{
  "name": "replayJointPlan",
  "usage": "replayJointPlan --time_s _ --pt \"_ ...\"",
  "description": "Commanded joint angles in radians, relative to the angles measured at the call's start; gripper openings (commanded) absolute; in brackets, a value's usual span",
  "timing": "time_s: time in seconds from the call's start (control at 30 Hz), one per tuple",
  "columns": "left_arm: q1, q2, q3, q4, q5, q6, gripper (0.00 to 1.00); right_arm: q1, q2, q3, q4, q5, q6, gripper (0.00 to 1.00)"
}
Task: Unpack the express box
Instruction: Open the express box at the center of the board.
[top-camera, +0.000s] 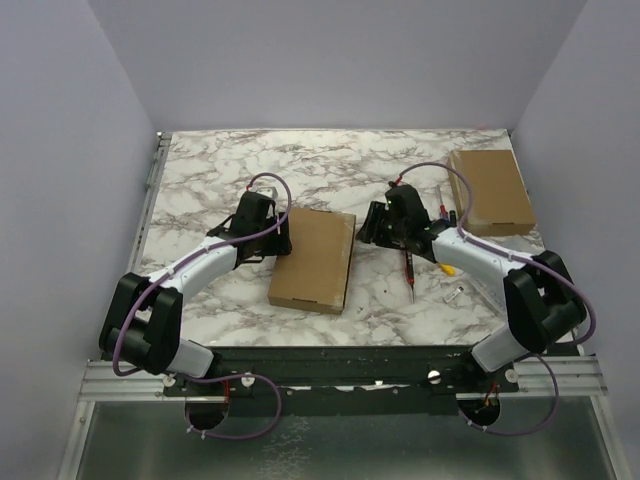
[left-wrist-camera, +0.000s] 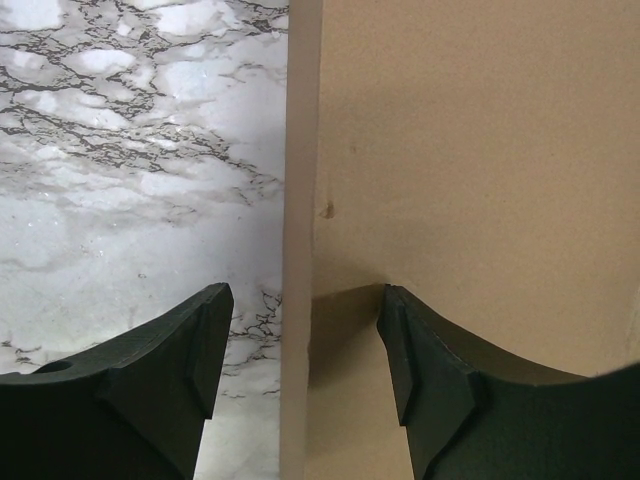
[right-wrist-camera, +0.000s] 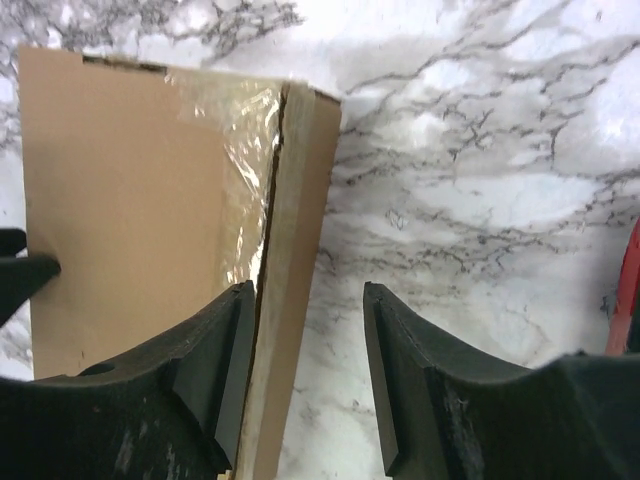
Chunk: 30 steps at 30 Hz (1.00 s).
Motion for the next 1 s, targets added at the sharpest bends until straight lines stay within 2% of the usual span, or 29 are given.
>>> replayJointPlan --time_s 0.0,0.13,0.27,0.43,0.6,0.77,0.97 --pt "0.007 -0.022 -0.007 -0.033 0.010 0.047 0.68 -0.008 0.048 0.066 0.018 0.061 0.000 0.54" --pt "0.008 -0.041 0.076 -0.053 0.043 0.036 0.79 -0.025 0.101 0.106 0.026 0.027 -0.025 0.53" --pt "0.014 0.011 0.164 -0.053 0.036 0.020 0.81 -0.036 0.130 0.130 0.054 -0.015 -0.049 0.53" --pt "0.060 0.158 0.277 -0.048 0.121 0.012 0.76 -0.068 0.171 0.151 0.070 -0.074 -0.060 0.52" --pt "0.085 0.269 0.317 -0.041 0.167 0.022 0.69 -0.074 0.198 0.153 0.098 -0.105 -0.066 0.50" --pt "0.094 0.279 0.266 -0.009 0.136 0.026 0.63 -0.082 0.235 0.161 0.106 -0.112 -0.070 0.47" --pt "0.097 0.274 0.225 0.002 0.131 0.036 0.62 -0.084 0.197 0.155 0.090 -0.111 -0.078 0.47"
